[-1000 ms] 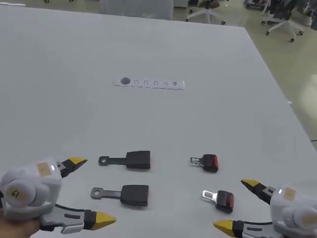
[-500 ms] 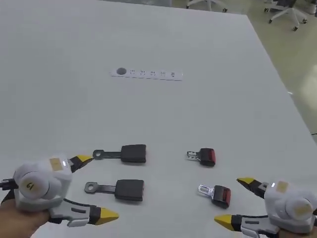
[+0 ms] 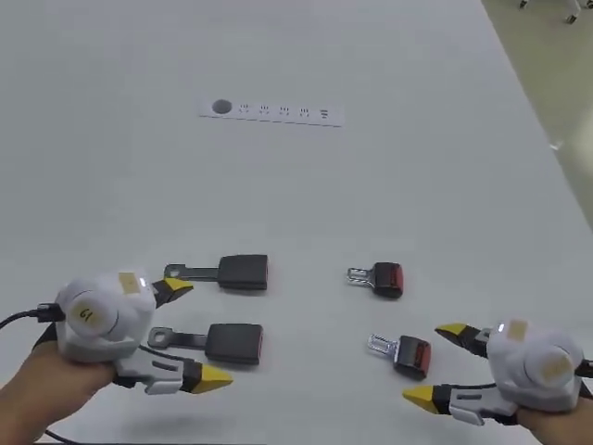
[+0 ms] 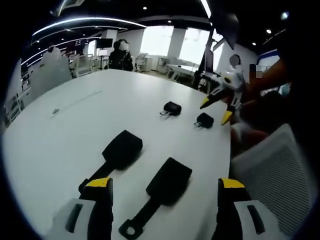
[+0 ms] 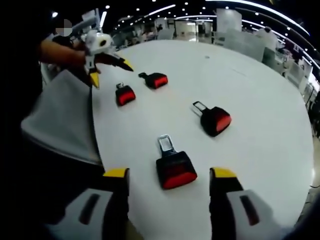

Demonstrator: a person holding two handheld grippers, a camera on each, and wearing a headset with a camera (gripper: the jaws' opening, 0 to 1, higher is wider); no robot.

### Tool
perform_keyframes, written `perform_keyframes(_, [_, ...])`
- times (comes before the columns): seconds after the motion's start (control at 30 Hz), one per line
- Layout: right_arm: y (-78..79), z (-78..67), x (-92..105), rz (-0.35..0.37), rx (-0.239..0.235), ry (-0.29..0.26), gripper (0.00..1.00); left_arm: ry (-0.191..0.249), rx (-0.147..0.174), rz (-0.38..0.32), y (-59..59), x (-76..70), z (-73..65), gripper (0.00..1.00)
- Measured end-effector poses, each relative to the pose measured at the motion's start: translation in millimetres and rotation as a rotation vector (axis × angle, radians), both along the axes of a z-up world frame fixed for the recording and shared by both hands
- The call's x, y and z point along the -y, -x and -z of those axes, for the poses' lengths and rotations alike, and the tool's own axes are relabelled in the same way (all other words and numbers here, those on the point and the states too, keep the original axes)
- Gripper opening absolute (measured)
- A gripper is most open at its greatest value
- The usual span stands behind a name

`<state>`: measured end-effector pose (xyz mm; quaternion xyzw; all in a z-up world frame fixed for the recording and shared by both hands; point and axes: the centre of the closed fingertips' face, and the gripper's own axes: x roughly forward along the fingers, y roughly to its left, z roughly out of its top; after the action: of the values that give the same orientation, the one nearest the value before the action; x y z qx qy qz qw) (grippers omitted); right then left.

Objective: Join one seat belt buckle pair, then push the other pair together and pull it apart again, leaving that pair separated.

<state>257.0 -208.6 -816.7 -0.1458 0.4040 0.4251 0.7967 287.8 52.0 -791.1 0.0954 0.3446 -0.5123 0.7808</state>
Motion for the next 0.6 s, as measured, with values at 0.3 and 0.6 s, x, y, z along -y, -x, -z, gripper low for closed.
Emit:
perform_keyframes(0.3, [-0.8, 12.8, 1.4, -0.043, -0.05, 0.006, 0.63, -0.056, -0.025, 0.091, 2.0, 14.4, 21.0, 0.82])
perform_keyframes(0.6, [-0.5, 17.0, 0.0, -0.083, -0.065, 0.01, 0.59, -0.085, -0.027, 0.158, 3.4, 21.4, 29.3, 0.78])
